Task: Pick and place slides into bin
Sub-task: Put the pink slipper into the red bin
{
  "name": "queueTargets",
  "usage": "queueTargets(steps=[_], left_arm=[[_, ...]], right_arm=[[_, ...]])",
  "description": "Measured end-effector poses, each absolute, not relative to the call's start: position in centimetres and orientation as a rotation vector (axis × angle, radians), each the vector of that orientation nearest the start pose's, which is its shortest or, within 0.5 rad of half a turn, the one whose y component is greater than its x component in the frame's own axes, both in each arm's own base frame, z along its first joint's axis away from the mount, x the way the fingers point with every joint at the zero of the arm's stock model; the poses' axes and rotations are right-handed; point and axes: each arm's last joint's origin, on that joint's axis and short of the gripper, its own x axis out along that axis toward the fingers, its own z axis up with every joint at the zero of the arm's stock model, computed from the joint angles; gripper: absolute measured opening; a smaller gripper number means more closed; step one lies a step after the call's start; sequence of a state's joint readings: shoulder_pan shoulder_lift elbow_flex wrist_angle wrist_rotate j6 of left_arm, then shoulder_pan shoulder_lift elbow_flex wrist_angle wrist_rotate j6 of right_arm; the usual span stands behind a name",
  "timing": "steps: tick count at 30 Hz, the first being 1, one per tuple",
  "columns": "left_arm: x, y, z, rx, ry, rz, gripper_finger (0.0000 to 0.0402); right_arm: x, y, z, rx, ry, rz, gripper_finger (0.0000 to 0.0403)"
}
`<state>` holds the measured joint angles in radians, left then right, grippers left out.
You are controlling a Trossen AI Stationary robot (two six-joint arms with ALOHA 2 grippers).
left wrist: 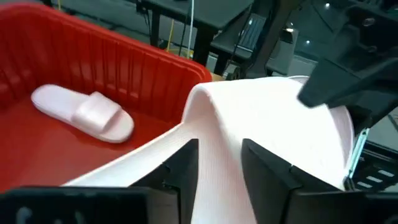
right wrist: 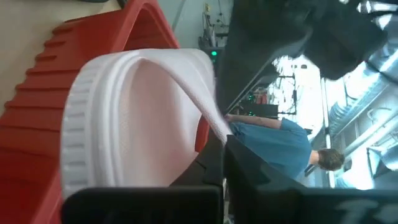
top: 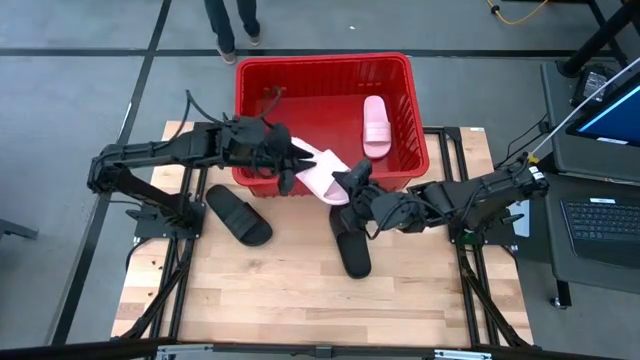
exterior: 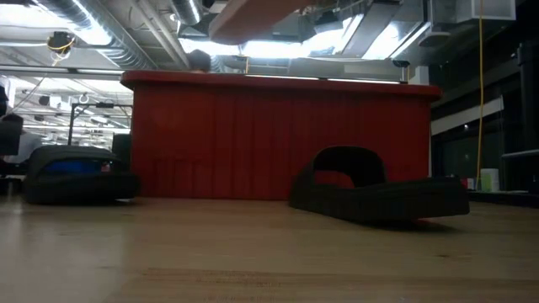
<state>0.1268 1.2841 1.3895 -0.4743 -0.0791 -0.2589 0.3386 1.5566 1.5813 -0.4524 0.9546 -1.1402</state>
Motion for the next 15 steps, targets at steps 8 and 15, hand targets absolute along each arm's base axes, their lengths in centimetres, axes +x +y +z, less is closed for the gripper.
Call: queueTargets(steps=[8,15], left_arm=[[23.4,4.1,43.2,-0.157,0.242,0.292,0.0115],[20.8,3.8,44.9,0.045,0.192,0.312,0.0115]], right_arm=[[32.3,8.0,40.6,-1.306,0.706,-0.413,0.0006],[32.9,4.6,41.1,-1.137,0.718,-0.547,0.0006]])
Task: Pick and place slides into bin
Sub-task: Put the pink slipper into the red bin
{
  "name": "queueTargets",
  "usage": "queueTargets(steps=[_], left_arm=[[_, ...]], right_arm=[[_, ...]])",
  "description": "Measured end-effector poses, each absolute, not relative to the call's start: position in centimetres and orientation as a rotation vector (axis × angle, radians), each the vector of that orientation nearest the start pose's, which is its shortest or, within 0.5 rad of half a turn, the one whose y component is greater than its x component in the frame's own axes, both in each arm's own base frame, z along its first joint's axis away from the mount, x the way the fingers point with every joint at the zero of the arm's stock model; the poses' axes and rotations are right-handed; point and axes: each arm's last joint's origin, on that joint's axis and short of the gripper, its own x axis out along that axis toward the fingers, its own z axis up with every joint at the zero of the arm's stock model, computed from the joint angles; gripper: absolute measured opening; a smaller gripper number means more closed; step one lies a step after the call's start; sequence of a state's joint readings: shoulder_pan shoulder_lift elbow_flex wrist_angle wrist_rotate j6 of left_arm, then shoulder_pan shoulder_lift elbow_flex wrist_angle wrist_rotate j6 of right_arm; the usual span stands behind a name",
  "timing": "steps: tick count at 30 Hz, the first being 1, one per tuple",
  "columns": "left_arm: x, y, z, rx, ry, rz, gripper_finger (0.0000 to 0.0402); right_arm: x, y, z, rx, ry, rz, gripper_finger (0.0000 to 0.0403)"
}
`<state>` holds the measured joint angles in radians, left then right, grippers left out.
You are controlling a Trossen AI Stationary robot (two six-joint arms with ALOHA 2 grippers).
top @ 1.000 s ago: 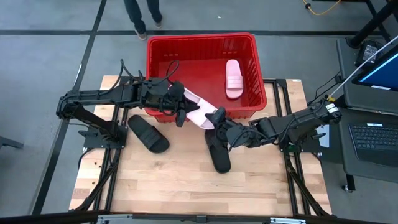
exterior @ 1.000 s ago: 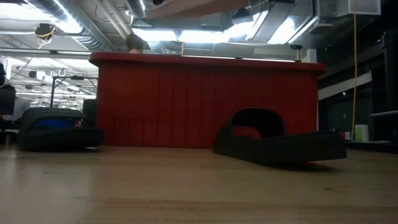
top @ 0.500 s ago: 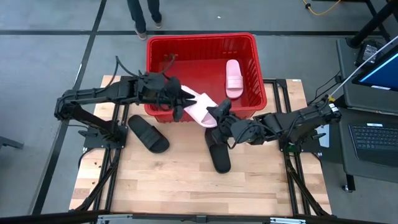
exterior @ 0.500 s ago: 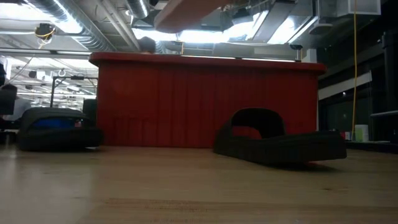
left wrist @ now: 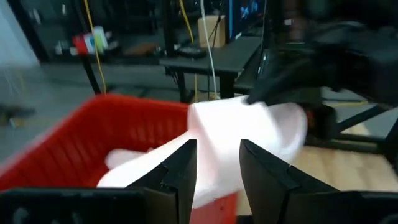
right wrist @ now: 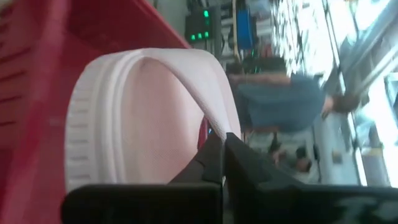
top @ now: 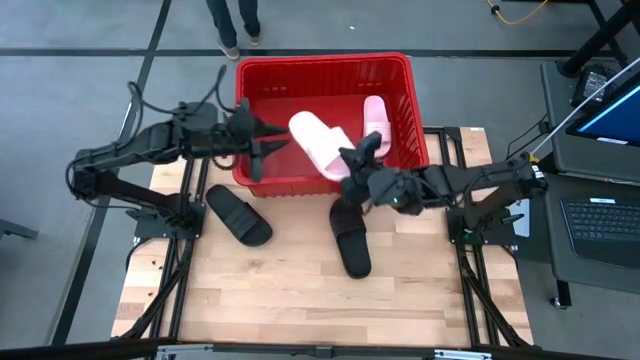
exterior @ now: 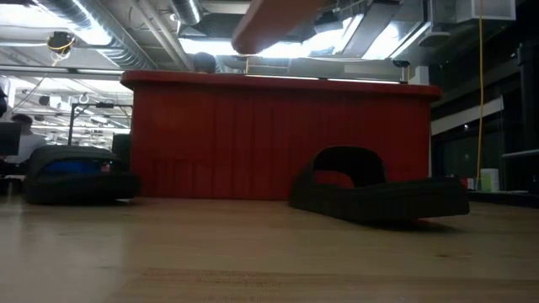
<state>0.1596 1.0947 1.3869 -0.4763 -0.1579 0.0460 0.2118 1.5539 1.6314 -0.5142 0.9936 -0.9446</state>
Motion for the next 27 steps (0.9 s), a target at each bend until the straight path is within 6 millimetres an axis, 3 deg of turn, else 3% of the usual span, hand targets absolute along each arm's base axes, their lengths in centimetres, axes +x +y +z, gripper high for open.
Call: queueTargets(steps=[12,20,27], left_arm=[[18.6,3.6,45.9,0.219,0.17,0.365,0.0115],[18.0,4.0,46.1,0.324,0.203,0.512,0.0115],[17.0,4.1,46.5,0.375,0.215,0.614,0.0115]], right_arm=[[35.6,-2.6,39.1,-1.013,0.847,-0.685,0.0006],[37.7,-7.6,39.6,-0.922,0.92,-0.807,0.0006],[37.6,-10.6,39.7,-0.7,0.94,-0.813,0.0006]])
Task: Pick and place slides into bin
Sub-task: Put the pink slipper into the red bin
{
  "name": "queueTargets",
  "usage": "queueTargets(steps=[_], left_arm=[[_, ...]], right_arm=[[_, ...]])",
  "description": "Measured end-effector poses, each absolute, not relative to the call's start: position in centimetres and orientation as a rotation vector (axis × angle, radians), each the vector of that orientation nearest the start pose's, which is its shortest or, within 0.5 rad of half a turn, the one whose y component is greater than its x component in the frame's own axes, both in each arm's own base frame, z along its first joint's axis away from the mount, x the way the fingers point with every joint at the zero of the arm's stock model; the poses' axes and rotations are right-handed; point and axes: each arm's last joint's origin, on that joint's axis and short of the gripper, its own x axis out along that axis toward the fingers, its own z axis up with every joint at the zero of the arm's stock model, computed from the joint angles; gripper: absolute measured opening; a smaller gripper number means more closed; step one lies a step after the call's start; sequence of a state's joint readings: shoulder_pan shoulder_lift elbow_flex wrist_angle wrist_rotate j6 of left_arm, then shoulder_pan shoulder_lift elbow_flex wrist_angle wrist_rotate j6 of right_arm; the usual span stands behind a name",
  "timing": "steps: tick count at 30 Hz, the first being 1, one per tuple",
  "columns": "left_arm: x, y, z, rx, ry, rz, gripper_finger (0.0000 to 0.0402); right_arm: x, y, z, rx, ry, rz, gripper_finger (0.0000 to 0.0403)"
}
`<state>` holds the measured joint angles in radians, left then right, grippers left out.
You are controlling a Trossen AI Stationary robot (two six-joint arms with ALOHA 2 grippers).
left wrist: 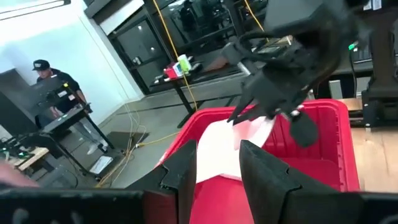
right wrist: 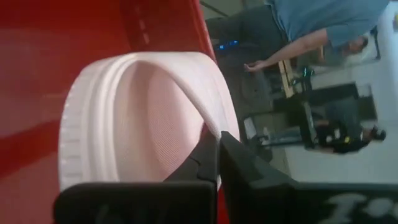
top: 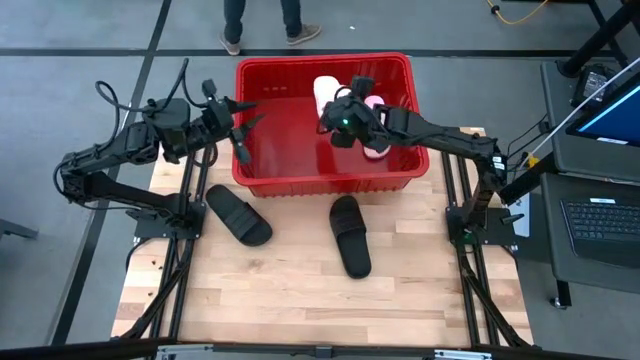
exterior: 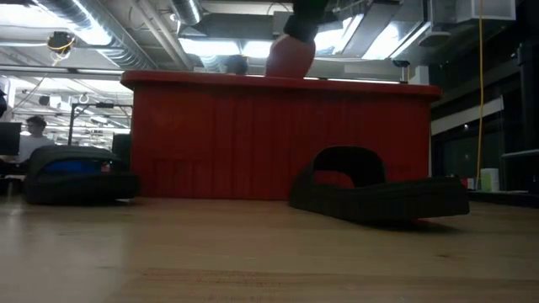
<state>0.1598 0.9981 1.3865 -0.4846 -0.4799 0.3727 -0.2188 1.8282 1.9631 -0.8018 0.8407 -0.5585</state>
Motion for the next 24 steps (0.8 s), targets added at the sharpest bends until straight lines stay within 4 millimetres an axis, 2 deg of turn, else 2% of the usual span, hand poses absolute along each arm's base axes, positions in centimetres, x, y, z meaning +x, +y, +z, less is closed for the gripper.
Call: queueTargets(steps=[5,9,17,24], left_arm=[[16.4,4.0,46.7,0.373,0.199,0.617,0.0115],[16.2,4.0,46.7,0.376,0.206,0.616,0.0115],[16.2,4.0,46.4,0.386,0.239,0.609,0.0115],[16.2,4.0,46.3,0.386,0.246,0.608,0.0115]], right_arm=[[37.8,-12.0,38.8,-0.686,0.981,-0.839,0.0006],[38.4,-13.3,37.3,-0.684,1.04,-0.842,0.0006],[38.8,-16.2,34.3,-0.581,1.125,-0.884,0.0006],[38.8,-17.9,33.0,-0.472,1.123,-0.879,0.0006]])
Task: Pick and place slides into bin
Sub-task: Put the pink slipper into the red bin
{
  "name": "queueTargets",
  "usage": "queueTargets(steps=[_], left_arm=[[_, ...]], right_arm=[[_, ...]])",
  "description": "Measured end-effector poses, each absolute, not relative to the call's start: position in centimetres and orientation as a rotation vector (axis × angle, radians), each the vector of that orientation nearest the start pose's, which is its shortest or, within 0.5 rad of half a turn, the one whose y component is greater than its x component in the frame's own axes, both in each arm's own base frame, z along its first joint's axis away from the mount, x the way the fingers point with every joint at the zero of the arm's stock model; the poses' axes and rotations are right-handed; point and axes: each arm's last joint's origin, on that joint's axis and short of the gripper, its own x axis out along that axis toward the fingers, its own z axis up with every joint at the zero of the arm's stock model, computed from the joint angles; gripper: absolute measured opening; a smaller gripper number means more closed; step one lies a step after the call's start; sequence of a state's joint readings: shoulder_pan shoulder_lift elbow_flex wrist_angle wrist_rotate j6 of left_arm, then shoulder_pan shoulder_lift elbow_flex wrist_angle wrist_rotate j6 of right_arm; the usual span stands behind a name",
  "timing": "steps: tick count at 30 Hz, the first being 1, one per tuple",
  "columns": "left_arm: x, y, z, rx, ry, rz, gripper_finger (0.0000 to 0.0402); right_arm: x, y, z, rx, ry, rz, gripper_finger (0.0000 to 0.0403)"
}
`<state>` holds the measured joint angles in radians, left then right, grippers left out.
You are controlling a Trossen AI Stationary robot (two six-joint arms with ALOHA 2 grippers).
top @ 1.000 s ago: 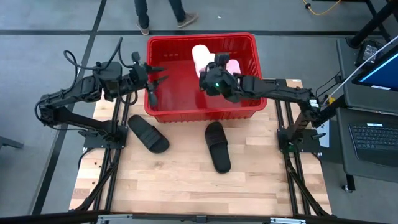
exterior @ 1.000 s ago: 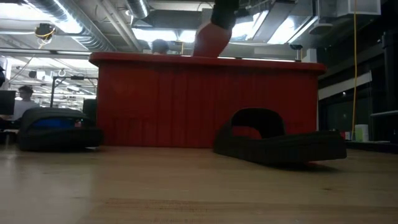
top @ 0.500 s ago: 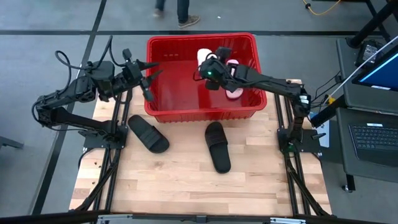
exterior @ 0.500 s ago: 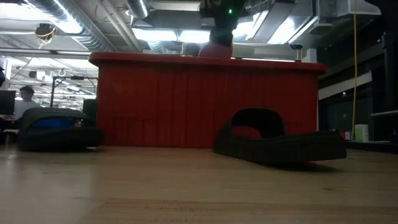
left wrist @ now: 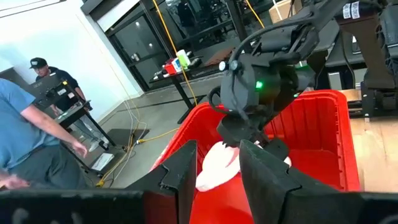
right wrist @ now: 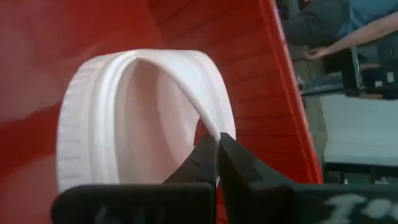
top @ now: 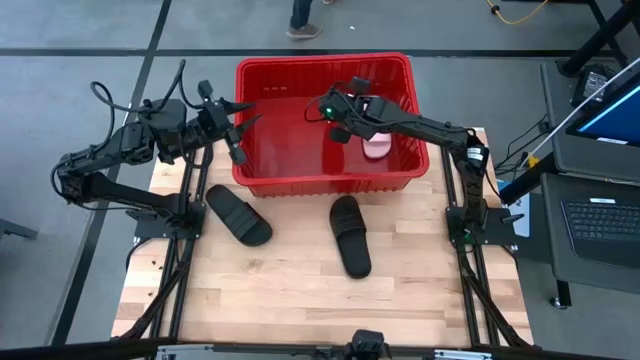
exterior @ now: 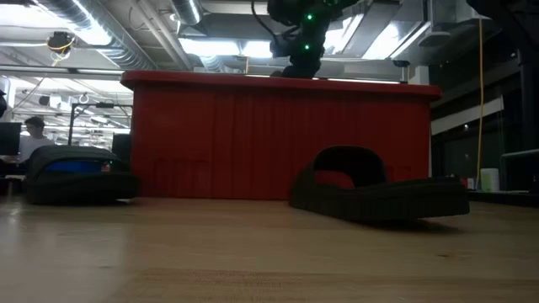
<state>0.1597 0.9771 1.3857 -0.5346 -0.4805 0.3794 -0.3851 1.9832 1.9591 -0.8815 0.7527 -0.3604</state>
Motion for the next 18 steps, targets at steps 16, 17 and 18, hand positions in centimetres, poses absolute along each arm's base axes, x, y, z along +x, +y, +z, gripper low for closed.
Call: queueTargets(steps=[16,17,18], left_arm=[[16.2,4.0,46.3,0.387,0.249,0.607,0.0115],[16.2,4.0,46.3,0.387,0.249,0.607,0.0115],[16.2,4.0,46.3,0.387,0.248,0.608,0.0115]], right_arm=[[37.9,-21.7,27.0,-0.435,1.18,-0.885,0.0006],[37.9,-21.7,26.7,-0.435,1.175,-0.886,0.0006],[37.9,-21.8,26.5,-0.436,1.169,-0.888,0.0006]])
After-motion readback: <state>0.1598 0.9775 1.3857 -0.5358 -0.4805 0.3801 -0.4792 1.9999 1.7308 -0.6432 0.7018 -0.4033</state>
